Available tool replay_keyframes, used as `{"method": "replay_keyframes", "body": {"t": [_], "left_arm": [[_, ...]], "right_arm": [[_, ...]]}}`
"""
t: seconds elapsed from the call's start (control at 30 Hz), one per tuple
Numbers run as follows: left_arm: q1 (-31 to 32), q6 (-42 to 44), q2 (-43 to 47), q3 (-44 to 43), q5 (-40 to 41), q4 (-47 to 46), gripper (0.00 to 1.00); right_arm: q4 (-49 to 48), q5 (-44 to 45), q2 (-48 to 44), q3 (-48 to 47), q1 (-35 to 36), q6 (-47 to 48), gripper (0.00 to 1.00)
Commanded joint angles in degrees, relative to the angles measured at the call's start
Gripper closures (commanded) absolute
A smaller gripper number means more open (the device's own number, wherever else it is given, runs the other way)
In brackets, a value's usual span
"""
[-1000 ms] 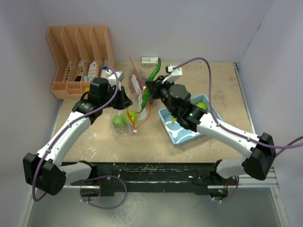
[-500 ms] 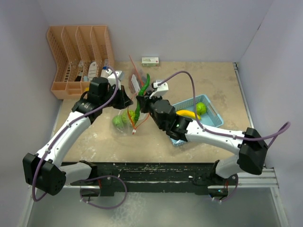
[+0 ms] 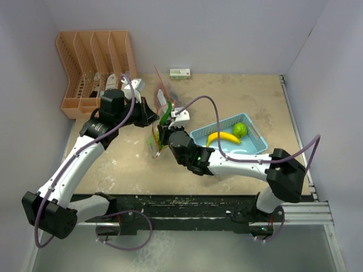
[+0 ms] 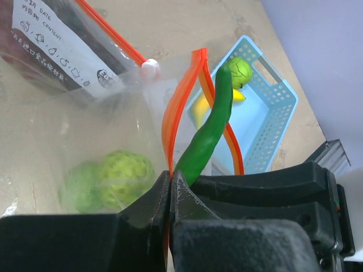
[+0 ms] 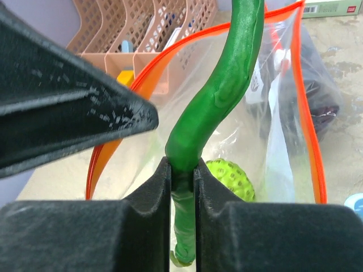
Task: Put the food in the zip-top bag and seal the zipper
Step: Place the fake vegetable in the zipper food storage bag.
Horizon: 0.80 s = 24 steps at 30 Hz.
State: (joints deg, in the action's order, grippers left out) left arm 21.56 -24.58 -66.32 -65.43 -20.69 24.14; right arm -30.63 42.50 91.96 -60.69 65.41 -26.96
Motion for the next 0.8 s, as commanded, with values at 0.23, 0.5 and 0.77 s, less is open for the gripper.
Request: {"method": "replay_keyframes", "body": {"t": [0.23,0.5,0.77], "left_arm": [[0.08,-0.67,0.27,-0.69,1.0,-3.69,1.0],[0.1,-0.78,0.03,0.7,0.79,-4.45,1.0],[0.12,-0.48,0.98,1.62,1.23,-4.47,1.0]], "right_arm": [[13.83,-1.25,-8.82,-1.15,0.88,-4.47,0.43],[18.91,2.25,-15.41,-4.05,0.82,0.16,0.22],[48.21,5.1,-18.99,-11.98,-11.83,-14.99,0.2]]}}
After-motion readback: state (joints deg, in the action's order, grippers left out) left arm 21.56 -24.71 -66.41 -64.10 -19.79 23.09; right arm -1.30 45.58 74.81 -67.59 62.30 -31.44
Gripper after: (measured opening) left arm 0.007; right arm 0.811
